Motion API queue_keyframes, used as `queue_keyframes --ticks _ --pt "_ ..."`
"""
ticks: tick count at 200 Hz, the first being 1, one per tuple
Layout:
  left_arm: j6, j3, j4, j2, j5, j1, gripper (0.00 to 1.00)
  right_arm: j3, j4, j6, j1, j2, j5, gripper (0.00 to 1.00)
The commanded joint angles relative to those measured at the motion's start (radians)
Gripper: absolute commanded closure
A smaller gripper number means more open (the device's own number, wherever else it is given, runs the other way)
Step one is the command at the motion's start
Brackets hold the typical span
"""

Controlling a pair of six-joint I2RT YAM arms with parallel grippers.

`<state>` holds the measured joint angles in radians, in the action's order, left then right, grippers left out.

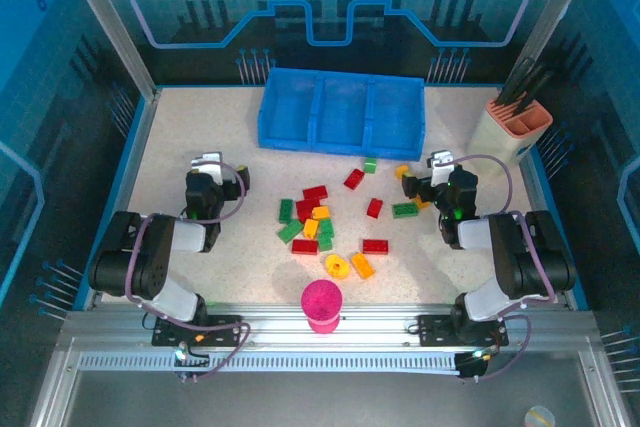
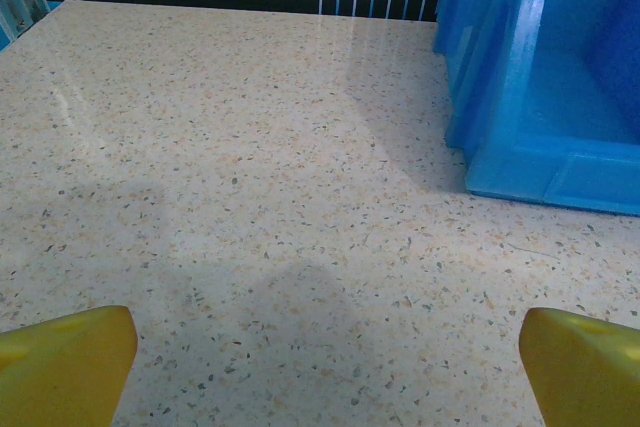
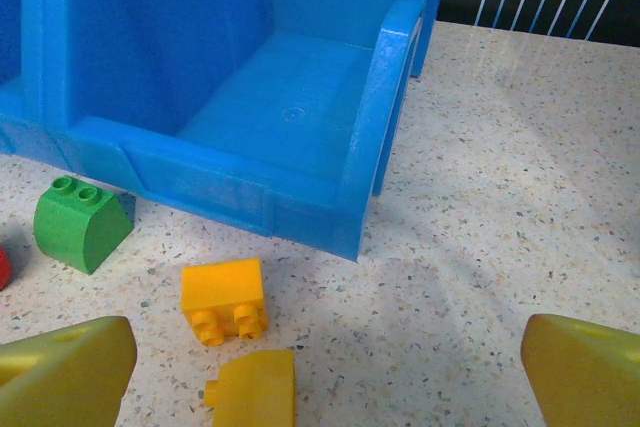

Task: Sort the legos into containers by color
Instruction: Pick up the lego from the middle-right of the table.

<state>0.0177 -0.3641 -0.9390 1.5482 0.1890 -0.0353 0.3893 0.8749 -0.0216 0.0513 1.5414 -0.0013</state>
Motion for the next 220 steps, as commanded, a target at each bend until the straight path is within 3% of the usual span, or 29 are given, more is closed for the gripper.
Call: queue_keyframes --ticks 1,14,25,44,64,90,111,136,164,220 --pt "-0.011 -0.012 -0.002 0.003 -0.008 0.006 0.01 0.014 0.010 0.011 -0.005 0.003 0.001 0.00" --pt "-0.035 -0.005 0.026 -0.056 -0.045 0.001 0.01 0.014 0.010 0.011 -0.005 0.002 0.001 0.00" --pt "-0.057 -0.051 0.206 -0.196 0.008 -0.032 0.01 0.014 0.010 0.012 -0.005 0.002 0.000 0.00" --pt "0.009 -0.226 0.714 -0.477 0.141 -0.131 0.01 0.014 0.011 0.011 -0.006 0.003 -0.001 0.00" --pt "0.064 -0.401 1.032 -0.643 0.072 -0.184 0.01 0.013 0.010 0.011 -0.005 0.003 0.001 0.00" --pt "0.021 -0.601 1.308 -0.696 -0.005 -0.187 0.01 0.013 0.012 0.008 -0.004 0.002 0.006 0.00" --pt "-0.010 -0.675 1.405 -0.676 -0.058 -0.187 0.01 0.037 -0.044 0.001 0.017 -0.026 0.059 0.00" --pt "-0.032 -0.727 1.451 -0.615 -0.130 -0.187 0.01 0.164 -0.339 -0.022 0.067 -0.102 0.152 0.00" --pt "-0.057 -0.774 1.478 -0.539 -0.165 -0.188 0.01 0.394 -0.775 0.035 0.084 -0.084 0.148 0.05" --pt "-0.080 -0.765 1.474 -0.494 -0.167 -0.187 0.01 0.660 -1.212 0.118 0.103 0.039 0.096 0.10"
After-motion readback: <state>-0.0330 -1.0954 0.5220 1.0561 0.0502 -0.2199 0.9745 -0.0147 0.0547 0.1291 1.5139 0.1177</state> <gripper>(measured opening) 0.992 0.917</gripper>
